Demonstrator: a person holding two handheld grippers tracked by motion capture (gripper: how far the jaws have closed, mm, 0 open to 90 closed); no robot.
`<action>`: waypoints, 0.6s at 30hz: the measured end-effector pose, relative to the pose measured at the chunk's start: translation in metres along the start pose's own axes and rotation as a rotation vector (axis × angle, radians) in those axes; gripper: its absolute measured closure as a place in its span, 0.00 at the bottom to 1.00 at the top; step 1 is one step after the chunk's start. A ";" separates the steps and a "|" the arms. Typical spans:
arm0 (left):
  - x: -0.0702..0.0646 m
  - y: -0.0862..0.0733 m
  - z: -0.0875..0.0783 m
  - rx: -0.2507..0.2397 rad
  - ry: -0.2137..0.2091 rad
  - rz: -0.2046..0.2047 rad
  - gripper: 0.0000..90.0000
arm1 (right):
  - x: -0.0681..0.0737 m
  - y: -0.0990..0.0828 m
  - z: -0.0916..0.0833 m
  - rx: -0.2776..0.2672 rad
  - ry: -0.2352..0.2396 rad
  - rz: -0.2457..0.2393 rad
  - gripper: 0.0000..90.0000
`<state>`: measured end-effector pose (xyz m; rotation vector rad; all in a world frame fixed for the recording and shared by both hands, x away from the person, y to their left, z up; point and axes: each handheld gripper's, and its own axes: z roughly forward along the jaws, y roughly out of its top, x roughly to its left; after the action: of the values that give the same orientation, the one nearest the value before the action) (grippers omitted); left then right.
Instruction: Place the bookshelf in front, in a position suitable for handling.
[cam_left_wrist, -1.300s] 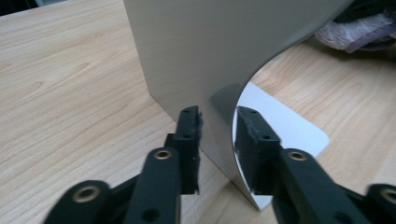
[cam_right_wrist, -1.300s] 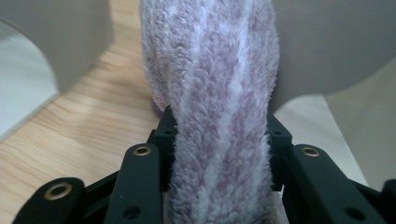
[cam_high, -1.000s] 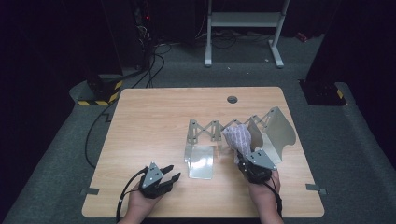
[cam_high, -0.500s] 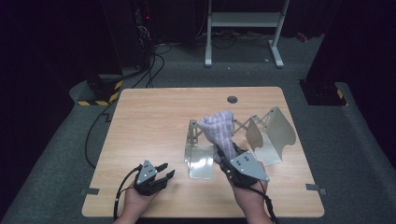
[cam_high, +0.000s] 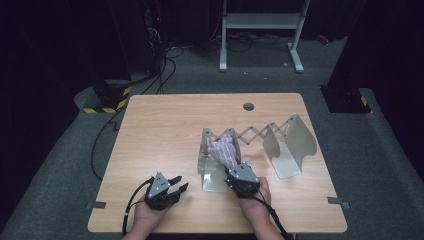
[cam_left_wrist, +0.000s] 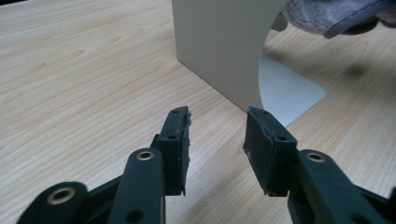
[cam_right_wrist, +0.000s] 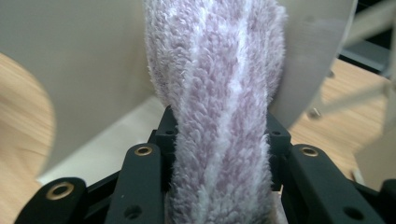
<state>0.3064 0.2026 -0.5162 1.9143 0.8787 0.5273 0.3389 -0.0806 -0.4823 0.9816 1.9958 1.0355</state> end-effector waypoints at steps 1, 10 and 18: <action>0.000 0.000 0.000 0.003 -0.001 0.005 0.68 | -0.005 -0.003 0.000 0.011 -0.018 0.003 0.69; 0.000 0.001 -0.001 0.003 -0.002 0.002 0.68 | -0.014 -0.008 0.000 0.020 -0.035 0.030 0.69; -0.004 0.001 0.002 0.014 -0.016 0.010 0.68 | 0.008 -0.007 0.022 0.062 -0.006 0.006 0.68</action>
<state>0.3050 0.1984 -0.5165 1.9335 0.8650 0.5121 0.3513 -0.0689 -0.5000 1.0231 2.0320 0.9777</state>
